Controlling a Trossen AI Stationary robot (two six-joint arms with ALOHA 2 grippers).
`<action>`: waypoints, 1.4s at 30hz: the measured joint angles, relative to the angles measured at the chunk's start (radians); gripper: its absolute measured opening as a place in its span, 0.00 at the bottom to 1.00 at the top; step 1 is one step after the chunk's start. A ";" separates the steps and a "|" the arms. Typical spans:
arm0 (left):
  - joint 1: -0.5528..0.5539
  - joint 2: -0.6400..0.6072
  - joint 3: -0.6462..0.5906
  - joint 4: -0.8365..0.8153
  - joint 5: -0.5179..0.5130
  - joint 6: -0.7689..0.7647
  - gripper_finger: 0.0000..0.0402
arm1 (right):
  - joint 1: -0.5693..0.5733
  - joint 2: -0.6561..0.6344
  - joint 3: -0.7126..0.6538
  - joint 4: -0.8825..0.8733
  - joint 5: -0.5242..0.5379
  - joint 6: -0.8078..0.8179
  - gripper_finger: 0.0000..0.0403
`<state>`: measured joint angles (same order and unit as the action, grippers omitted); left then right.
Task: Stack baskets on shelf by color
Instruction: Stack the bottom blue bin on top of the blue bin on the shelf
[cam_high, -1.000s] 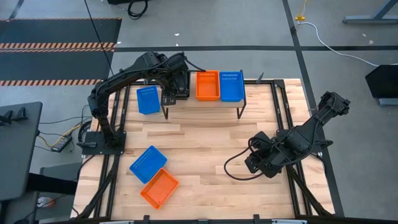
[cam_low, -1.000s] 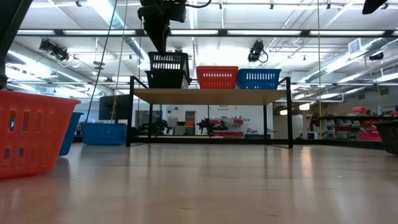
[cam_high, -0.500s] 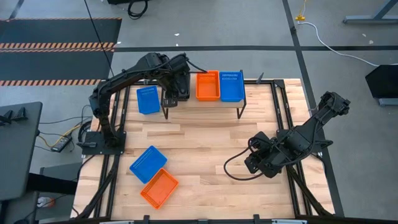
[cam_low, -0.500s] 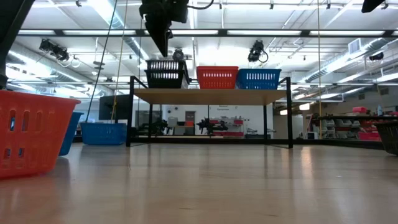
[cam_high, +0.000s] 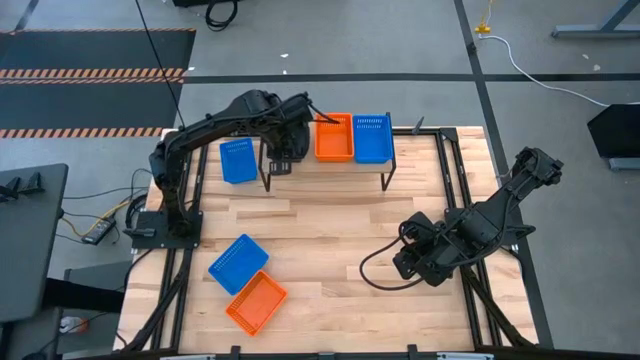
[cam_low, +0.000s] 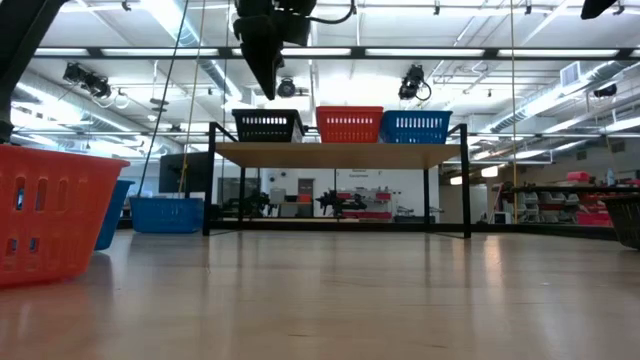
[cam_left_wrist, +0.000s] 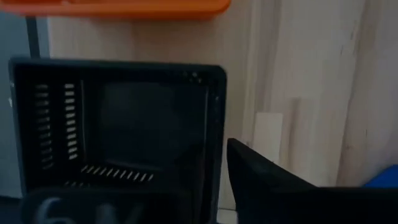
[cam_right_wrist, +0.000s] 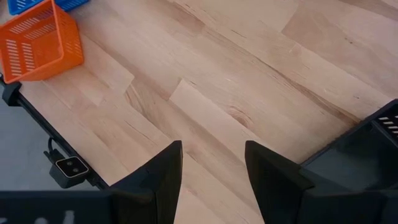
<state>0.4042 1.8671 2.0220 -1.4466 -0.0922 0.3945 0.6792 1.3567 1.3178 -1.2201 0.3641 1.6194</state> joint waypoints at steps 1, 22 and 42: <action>-0.002 0.000 0.000 -0.007 -0.001 -0.019 0.18 | 0.000 0.000 0.000 0.000 0.000 -0.003 0.45; -0.313 -0.289 0.000 0.515 0.197 -0.564 0.10 | 0.005 0.000 0.000 0.074 -0.077 -0.192 0.45; -0.665 -0.248 0.000 0.760 0.007 -0.623 0.03 | 0.200 0.000 -0.051 0.077 -0.249 -0.119 0.45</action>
<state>-0.2606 1.6191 2.0216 -0.6868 -0.0856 -0.2281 0.8788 1.3563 1.2664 -1.1435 0.1152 1.5005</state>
